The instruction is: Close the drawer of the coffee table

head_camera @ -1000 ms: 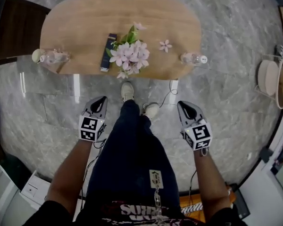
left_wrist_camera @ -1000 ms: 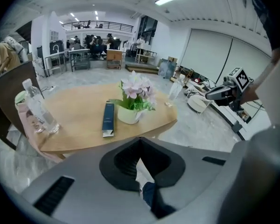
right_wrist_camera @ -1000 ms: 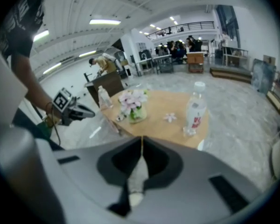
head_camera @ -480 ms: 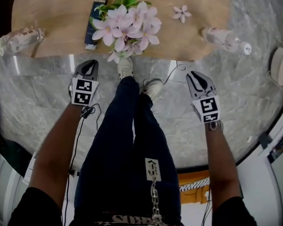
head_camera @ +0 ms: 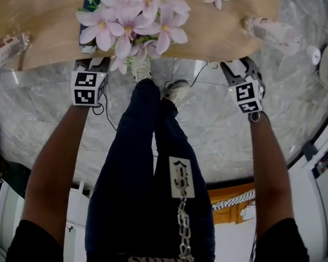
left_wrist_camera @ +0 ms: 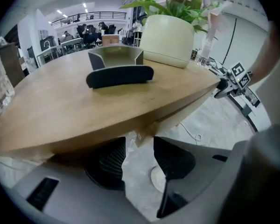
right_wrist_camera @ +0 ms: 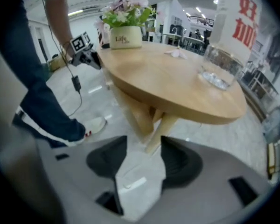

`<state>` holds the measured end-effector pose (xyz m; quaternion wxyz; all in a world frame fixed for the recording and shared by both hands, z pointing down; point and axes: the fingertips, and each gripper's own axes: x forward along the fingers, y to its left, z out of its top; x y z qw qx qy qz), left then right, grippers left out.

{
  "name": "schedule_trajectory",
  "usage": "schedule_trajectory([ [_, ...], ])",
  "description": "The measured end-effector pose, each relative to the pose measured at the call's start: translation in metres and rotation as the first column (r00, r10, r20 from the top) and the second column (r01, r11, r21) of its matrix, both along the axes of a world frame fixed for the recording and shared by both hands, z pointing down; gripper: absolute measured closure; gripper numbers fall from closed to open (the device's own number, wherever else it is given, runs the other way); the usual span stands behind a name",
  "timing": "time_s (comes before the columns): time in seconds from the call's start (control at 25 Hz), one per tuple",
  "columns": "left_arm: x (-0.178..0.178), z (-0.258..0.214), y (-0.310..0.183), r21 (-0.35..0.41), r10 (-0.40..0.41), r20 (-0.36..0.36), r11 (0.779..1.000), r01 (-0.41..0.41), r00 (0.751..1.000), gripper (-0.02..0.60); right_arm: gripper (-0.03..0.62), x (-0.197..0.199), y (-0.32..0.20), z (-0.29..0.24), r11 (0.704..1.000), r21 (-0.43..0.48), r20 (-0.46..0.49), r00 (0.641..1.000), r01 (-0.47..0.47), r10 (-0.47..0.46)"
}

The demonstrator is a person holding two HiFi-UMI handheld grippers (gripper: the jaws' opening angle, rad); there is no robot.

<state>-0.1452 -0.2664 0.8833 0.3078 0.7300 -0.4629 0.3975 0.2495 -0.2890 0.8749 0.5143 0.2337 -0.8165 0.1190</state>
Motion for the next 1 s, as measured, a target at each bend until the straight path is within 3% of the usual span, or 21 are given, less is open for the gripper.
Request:
schedule_trajectory([
  [0.2, 0.008, 0.001, -0.004, 0.019, 0.013, -0.013, 1.0, -0.013, 1.0, 0.379, 0.367, -0.027, -0.013, 0.002, 1.0, 0.023, 0.089, 0.996, 0.019, -0.021],
  [0.36, 0.025, 0.004, -0.002, 0.02, 0.068, -0.041, 0.998, -0.067, 0.997, 0.353, 0.397, -0.032, -0.013, 0.008, 0.999, 0.018, 0.086, 0.996, 0.032, -0.034],
  [0.68, 0.022, 0.003, -0.005, 0.014, 0.012, 0.009, 1.0, -0.012, 1.0, 0.368, 0.414, -0.033, -0.01, 0.008, 0.998, 0.0, 0.088, 0.995, 0.056, -0.056],
  [1.0, 0.024, -0.001, 0.02, -0.03, 0.051, 0.048, 0.998, -0.049, 0.998, 0.377, 0.429, -0.033, 0.019, 0.007, 0.994, -0.024, 0.073, 0.992, 0.105, -0.103],
])
